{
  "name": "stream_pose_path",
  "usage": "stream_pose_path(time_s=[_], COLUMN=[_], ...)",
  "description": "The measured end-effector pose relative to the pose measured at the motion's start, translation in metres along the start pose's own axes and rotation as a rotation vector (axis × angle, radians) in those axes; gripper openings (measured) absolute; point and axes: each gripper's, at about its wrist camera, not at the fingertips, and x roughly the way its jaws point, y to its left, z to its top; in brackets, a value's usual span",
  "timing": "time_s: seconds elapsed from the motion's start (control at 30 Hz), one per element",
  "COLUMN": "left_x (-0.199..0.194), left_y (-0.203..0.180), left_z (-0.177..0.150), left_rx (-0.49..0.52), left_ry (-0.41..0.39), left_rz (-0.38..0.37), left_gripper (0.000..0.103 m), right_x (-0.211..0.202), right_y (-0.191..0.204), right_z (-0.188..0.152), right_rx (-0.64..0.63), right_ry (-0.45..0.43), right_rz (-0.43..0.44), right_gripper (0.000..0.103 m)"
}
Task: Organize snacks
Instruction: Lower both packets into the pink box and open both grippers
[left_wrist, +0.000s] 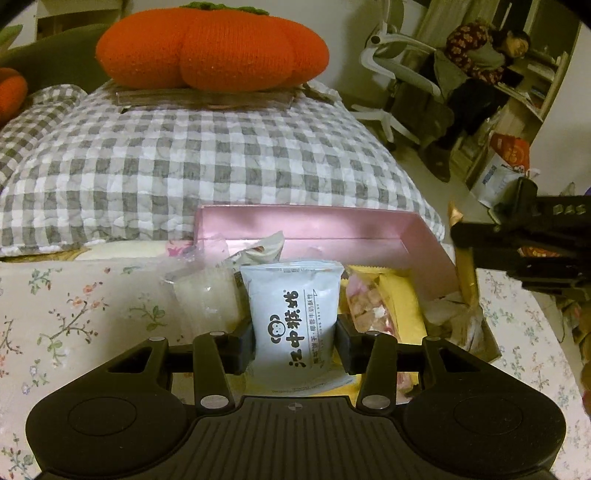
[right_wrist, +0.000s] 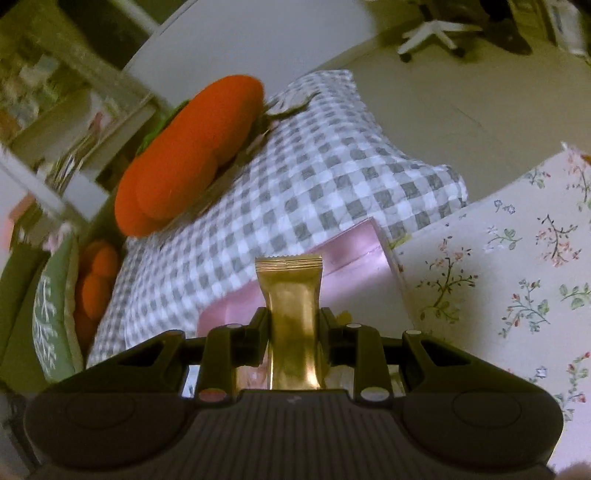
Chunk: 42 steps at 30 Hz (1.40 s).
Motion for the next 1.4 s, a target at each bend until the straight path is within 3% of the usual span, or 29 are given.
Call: stream_pose_path(time_s=[0.27,0.63,0.8,1.23,1.33,1.4], left_x=[-0.013,-0.048,-0.063,-0.084,-0.089,-0.092], left_y=[0.001,0.012,0.010,-0.003,-0.007,-0.009], left_z=[0.009,0.016,0.012,-0.025,-0.034,-0.039], left_rx=[0.006,-0.069,-0.084,-0.036,-0.010,0.004], left_ry=[-0.030,-0.056,-0.052,0.070,0.090,0.096], left_rz=[-0.007,0.006,0.016,0.063,0.070,0.067], left_gripper=[0.063,0.063,0.063,0.063,0.063,0.063], right_x=[0.006,-0.019,-0.038,-0.066,-0.074,-0.081], right_y=[-0.006,-0.003,0.013,0.018,0.021,0.020], right_z=[0.000,0.003,-0.001,-0.025,-0.031,-0.037], right_rx=[0.020,0.015,-0.046,-0.033,-0.049,-0.065], right_ry=[-0.034,-0.035,-0.034,0.077,0.098,0.097], right_rz=[-0.068,-0.076,-0.084,-0.154,-0.166,-0.171], right_gripper=[0.029,0.029,0.034,0.042,0.049,0.063])
